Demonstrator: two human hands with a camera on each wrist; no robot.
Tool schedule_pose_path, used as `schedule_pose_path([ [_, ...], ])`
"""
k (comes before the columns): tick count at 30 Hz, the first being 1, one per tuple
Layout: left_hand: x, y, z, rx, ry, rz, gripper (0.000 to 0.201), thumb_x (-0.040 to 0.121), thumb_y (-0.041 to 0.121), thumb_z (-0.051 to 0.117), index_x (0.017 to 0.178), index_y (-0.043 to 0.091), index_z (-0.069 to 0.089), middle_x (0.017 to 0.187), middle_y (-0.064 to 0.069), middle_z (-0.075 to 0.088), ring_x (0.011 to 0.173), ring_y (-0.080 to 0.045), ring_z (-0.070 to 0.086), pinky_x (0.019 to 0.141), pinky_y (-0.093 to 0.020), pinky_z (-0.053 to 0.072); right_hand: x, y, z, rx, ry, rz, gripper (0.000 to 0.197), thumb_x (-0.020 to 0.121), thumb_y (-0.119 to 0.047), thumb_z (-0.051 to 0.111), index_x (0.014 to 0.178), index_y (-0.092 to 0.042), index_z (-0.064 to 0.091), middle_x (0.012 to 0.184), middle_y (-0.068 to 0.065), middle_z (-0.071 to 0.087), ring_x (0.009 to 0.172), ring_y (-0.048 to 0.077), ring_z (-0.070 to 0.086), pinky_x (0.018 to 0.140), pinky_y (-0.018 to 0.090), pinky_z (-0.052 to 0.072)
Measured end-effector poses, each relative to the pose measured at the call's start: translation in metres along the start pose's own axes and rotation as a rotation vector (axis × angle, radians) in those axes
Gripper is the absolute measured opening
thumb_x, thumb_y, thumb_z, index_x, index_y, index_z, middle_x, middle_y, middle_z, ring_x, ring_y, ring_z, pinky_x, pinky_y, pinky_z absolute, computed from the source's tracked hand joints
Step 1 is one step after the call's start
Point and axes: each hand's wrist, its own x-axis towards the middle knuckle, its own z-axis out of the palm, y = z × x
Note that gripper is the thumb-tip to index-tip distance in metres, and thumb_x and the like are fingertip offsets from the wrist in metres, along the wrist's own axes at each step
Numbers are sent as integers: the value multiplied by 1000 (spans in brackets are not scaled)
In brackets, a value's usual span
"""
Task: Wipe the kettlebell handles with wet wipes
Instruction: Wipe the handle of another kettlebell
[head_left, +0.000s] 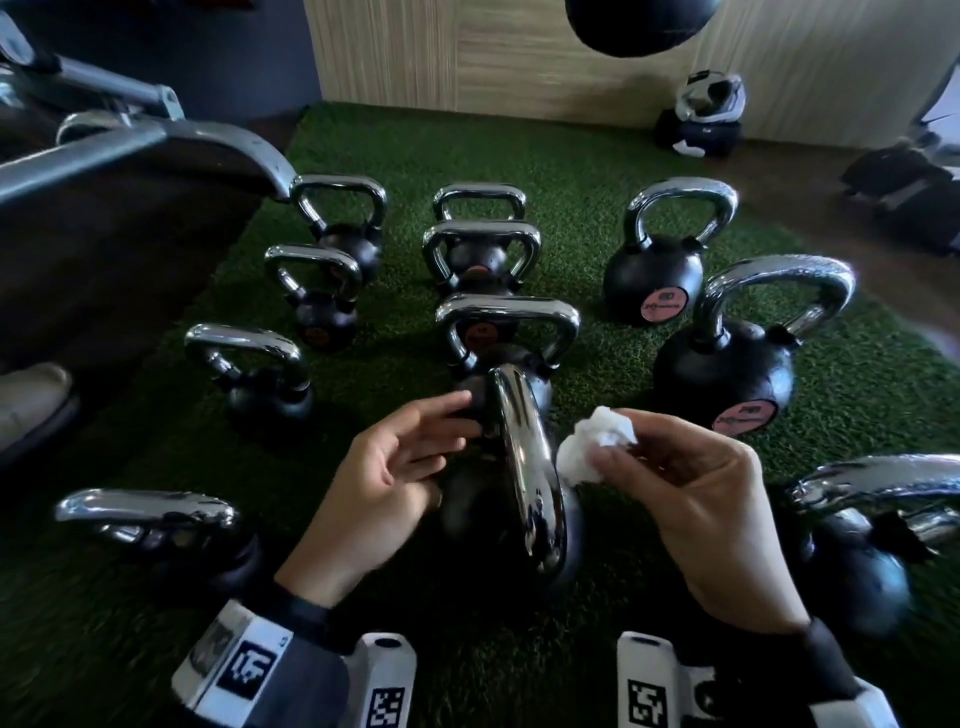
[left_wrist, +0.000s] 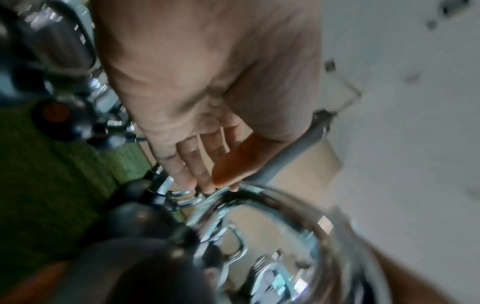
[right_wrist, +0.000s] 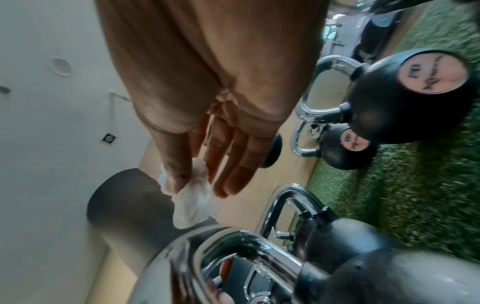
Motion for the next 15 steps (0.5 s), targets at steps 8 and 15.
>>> schedule_pose_path([
  [8,-18,-62,74,856,-175,6,148,53,92,63,163,26,-11,171,9,-14,158,-19,-16,129,-50,4,-1,48,-11,202,237,251,27,87,-5,75,113,-7,76,101,14,80,88,25,76,73,30,65],
  [15,-10,-83,90,782,112,143,101,73,66,65,150,5,45,159,-10,41,150,-31,33,119,-55,31,1,69,-15,192,94,321,15,97,-10,70,107,-1,70,87,8,68,82,21,59,78,34,50],
])
